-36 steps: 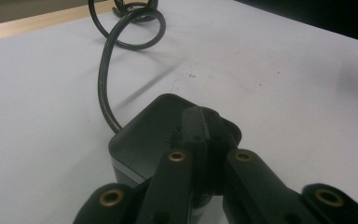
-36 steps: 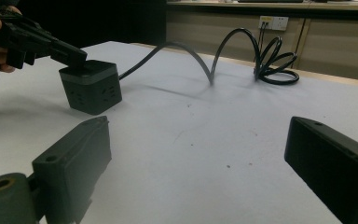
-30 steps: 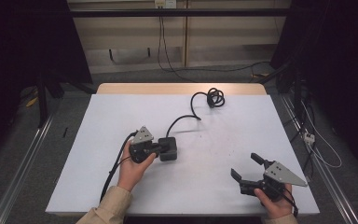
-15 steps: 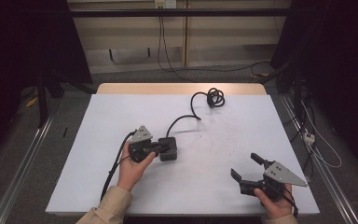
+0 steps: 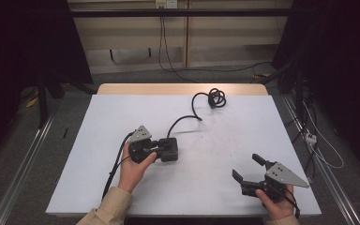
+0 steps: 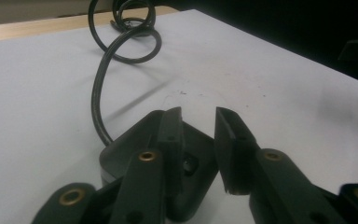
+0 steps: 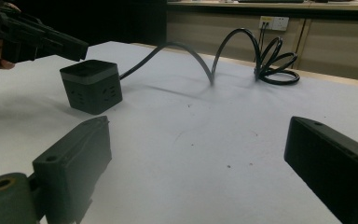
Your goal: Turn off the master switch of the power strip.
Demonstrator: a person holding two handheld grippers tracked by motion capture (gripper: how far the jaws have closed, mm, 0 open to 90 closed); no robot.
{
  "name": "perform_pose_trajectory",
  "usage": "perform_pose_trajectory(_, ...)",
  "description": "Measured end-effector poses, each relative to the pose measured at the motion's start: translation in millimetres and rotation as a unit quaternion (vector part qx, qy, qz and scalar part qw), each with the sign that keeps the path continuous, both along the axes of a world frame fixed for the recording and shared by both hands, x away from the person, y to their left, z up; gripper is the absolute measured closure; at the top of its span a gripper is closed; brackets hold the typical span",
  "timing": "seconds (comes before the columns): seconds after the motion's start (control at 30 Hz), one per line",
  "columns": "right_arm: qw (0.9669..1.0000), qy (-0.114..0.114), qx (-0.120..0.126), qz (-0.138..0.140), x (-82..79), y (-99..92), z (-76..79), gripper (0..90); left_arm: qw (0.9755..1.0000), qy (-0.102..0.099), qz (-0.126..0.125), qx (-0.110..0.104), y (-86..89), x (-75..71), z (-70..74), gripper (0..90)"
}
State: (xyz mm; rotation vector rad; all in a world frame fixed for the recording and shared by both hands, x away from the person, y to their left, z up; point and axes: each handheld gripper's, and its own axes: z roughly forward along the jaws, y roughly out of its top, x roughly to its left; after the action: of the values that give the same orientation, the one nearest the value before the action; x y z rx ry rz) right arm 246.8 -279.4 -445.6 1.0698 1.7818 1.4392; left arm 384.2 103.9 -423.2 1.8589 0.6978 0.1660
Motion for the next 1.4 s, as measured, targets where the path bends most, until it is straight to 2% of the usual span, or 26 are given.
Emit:
perform_pose_trajectory(0.33, 1.0000, -0.001, -0.002, 0.001, 1.1, 0.5, 0.4, 6.3, 1.0000, 0.007, 0.000, 0.001, 4.2, -2.3, 4.1, 49.7)
perform_pose_trajectory(0.63, 1.0000, -0.002, -0.002, 0.001, 0.8, -0.4, 0.6, 6.3, 0.9999, 0.012, 0.004, 0.002, 18.4, -5.0, 10.3, 30.4)
perform_pose_trajectory(0.83, 1.0000, -0.002, -0.002, 0.003, 0.5, 0.7, 0.9, 6.3, 0.9998, 0.012, 0.013, -0.004, 29.9, -7.9, 11.6, 23.5)
perform_pose_trajectory(1.2, 1.0000, -0.002, 0.002, 0.000, 0.7, 0.0, 1.1, 6.3, 0.9997, 0.007, 0.020, 0.013, 46.9, -11.0, 9.3, 14.5)
perform_pose_trajectory(1.4, 1.0000, -0.003, -0.001, 0.001, 0.8, -0.6, 1.0, 6.3, 0.9997, 0.002, 0.021, 0.014, 54.9, -14.1, 8.0, 12.3)
